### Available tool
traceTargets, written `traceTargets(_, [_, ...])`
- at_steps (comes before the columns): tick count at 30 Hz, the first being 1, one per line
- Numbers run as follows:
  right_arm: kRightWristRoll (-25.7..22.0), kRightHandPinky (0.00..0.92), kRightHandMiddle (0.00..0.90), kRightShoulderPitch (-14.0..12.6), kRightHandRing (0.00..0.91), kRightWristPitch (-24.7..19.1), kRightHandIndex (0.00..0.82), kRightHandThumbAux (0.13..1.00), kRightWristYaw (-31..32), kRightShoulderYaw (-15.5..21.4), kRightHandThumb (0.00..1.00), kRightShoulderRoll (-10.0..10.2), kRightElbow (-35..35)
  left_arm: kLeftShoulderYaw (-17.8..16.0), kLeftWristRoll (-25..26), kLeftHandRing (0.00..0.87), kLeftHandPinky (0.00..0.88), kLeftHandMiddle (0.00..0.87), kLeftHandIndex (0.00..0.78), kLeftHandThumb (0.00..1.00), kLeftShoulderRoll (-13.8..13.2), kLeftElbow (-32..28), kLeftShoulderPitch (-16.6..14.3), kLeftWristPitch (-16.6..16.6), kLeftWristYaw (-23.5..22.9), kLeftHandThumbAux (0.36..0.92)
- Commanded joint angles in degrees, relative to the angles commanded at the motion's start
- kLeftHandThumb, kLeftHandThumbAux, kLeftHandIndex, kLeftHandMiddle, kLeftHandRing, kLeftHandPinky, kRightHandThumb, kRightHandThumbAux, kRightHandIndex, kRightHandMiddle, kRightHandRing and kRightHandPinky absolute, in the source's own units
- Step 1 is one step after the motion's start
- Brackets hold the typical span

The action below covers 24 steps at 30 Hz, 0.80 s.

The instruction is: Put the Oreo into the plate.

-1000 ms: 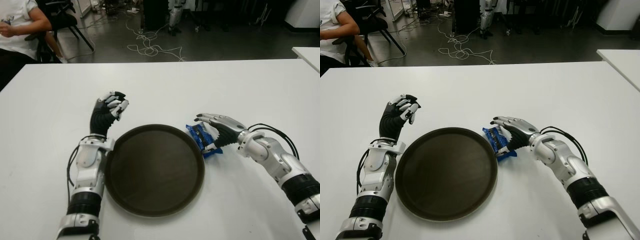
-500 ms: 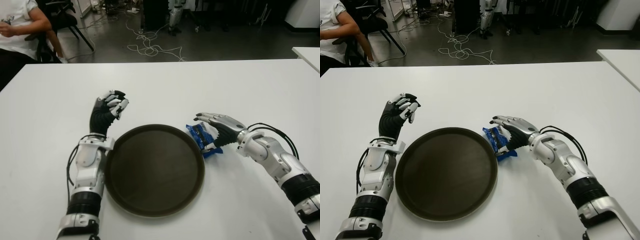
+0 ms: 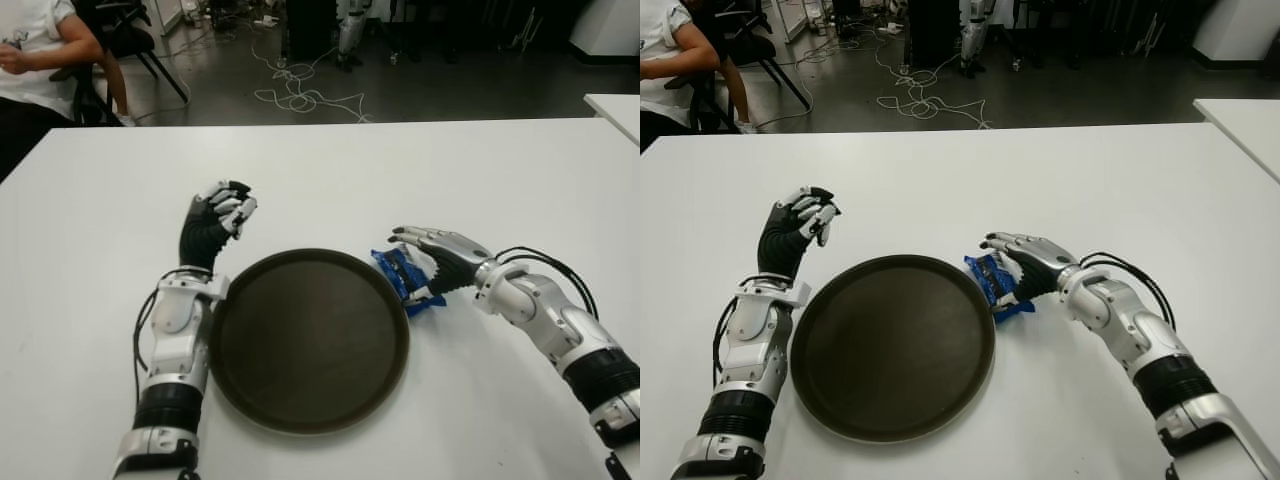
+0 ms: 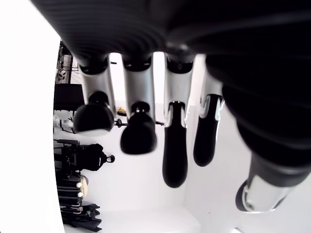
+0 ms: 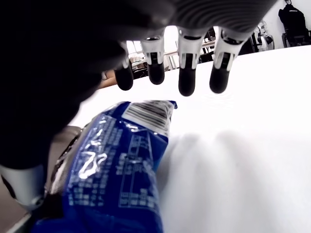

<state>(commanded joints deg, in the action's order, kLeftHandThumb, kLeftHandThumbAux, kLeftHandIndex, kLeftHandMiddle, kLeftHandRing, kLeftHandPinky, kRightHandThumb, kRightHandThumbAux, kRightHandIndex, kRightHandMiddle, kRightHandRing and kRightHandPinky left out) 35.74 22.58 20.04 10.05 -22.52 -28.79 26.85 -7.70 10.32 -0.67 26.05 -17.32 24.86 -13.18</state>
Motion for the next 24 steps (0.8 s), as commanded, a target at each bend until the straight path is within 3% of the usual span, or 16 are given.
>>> traceTargets(12, [0.98, 0.143, 0.049, 1.10, 0.093, 2.51, 0.010, 0.697, -3.02, -0.86, 0.000, 0.47, 2.91, 0.12, 0.06, 0.781, 0.815, 0.553, 0.427, 0.858, -0.08, -0.37, 0.22, 0.07, -0.38, 0.656])
traceTargets(24, [-0.93, 0.175, 0.040, 2.82, 0.092, 12.98, 0.034, 0.721, -5.94, -0.98, 0.000, 0.72, 9.54, 0.18, -0.17, 0.784, 0.814, 0.555, 0.428, 0.858, 0.01, -0.57, 0.25, -0.23, -0.09, 0.655])
